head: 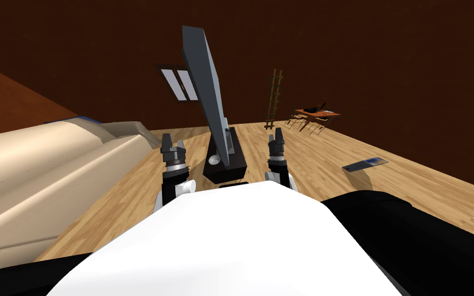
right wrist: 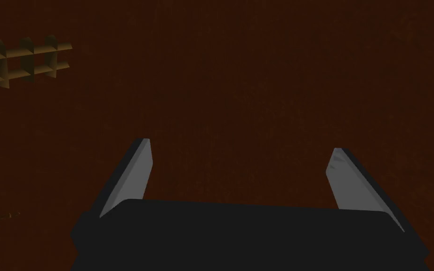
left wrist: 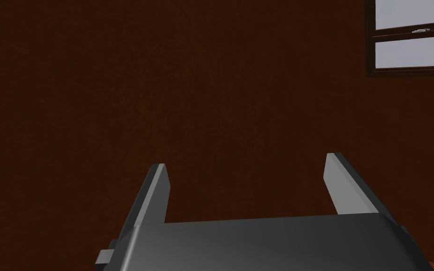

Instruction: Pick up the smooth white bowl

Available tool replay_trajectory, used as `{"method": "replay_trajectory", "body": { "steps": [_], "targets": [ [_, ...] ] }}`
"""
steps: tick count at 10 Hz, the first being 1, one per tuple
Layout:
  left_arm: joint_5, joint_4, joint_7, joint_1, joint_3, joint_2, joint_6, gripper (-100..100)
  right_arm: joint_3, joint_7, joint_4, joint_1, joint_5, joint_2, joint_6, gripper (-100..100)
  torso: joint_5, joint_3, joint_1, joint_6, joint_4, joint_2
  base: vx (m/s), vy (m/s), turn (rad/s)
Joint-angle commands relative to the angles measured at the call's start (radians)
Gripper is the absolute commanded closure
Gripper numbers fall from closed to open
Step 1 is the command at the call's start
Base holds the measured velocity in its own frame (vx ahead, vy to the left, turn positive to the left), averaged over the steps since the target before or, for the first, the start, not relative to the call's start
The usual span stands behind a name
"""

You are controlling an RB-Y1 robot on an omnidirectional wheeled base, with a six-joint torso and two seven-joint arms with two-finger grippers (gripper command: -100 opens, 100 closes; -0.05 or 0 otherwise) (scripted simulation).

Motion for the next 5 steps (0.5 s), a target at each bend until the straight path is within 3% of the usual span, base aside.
{"method": "replay_trajectory", "body": {
  "steps": [1,3,4,5],
  "targets": [
    [0.003,0.017,-0.002,-0.014,-0.002,0.039,0.021,-100,0.000,0.000,0.000,0.000,0.000,0.000,0.000,0,0.000,0.000,0.000,0.000,0.000,0.000,-0.011,0.002,-0.013],
    [0.007,0.043,-0.006,-0.035,-0.005,0.070,0.051,-100,0.000,0.000,0.000,0.000,0.000,0.000,0.000,0,0.000,0.001,0.000,0.000,0.000,0.001,-0.025,0.006,-0.016],
    [0.014,0.078,-0.012,-0.065,-0.010,0.095,0.091,-100,0.000,0.000,0.000,0.000,0.000,0.000,0.000,0,0.000,0.001,0.001,0.000,0.000,0.001,-0.050,0.012,-0.022],
    [0.014,0.078,-0.012,-0.065,-0.010,0.095,0.091,-100,0.000,0.000,0.000,0.000,0.000,0.000,0.000,0,0.000,0.001,0.001,0.000,0.000,0.002,-0.040,0.005,-0.012]
  ]
}}
